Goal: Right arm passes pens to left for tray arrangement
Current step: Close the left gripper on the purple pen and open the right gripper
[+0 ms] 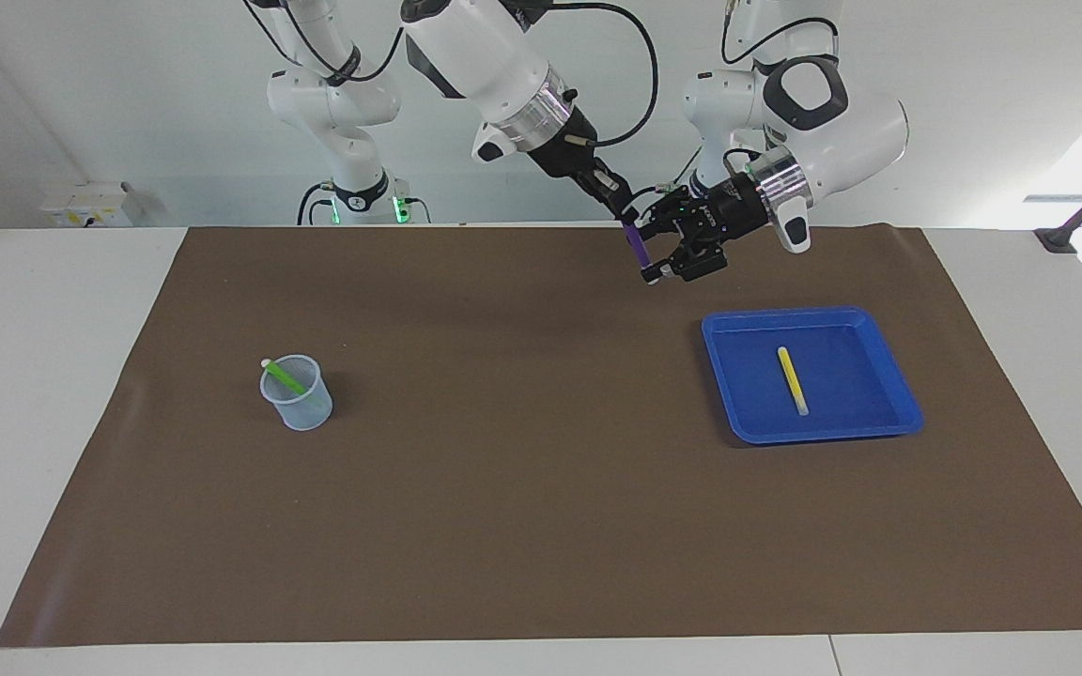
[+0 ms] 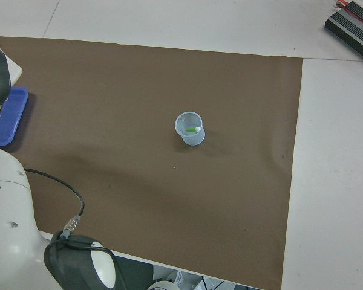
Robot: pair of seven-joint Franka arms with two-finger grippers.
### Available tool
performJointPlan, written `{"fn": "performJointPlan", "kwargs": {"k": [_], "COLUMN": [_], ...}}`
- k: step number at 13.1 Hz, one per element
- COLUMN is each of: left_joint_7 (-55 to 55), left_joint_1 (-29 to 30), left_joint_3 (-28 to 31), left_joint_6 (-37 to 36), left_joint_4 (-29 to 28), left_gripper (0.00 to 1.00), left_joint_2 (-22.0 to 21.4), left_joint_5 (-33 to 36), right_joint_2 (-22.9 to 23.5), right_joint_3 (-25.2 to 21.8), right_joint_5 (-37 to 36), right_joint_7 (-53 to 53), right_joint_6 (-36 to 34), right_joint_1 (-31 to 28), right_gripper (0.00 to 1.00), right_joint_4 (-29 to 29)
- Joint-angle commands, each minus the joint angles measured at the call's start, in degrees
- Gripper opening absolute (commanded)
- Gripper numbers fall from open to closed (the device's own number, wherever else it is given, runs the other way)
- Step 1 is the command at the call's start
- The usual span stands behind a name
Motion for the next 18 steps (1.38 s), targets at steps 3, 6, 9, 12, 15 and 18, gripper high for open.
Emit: {"fn": "performJointPlan", "kwargs": {"k": [3,6,9,12,15,18], "left_joint_7": [2.39,4.14,4.5,5.02,6.17,7.66], "left_joint_1": [-0.44,1.22,1.59,1.24,1.5,1.5], "left_joint_3": [0.52,0.69,0.69,0.69,0.69,0.69], "left_joint_6": [-0.22,-3.56,-4.19,-3.84,-4.28,-4.19], "left_joint_4": [-1.85,-1.85,-1.76,-1.76,-1.76,-1.76], "left_gripper": [0.66,0.66,0.6,0.47,0.22,0.0], "left_joint_2": [-1.73,-1.9,-1.9,-1.9,-1.99,-2.25], "left_joint_5": [-1.59,-1.5,-1.32,-1.24,-1.24,-1.06], "right_joint_2": [0.56,0.56,0.56,0.56,0.56,0.47], "right_joint_3": [0.8,0.8,0.8,0.8,0.8,0.8], "right_joint_5": [-0.04,-0.04,-0.12,-0.12,-0.12,-0.12], "right_joint_7": [-0.32,-0.32,-0.4,-0.4,-0.49,-0.49], "right_joint_6": [1.92,1.92,2.01,2.01,2.01,2.01], "right_joint_1": [-0.27,-0.27,-0.27,-0.27,-0.27,-0.27], "right_gripper": [0.0,0.0,0.0,0.0,0.0,0.0], "right_joint_4": [0.1,0.01,-0.08,-0.26,-0.52,-0.52]}}
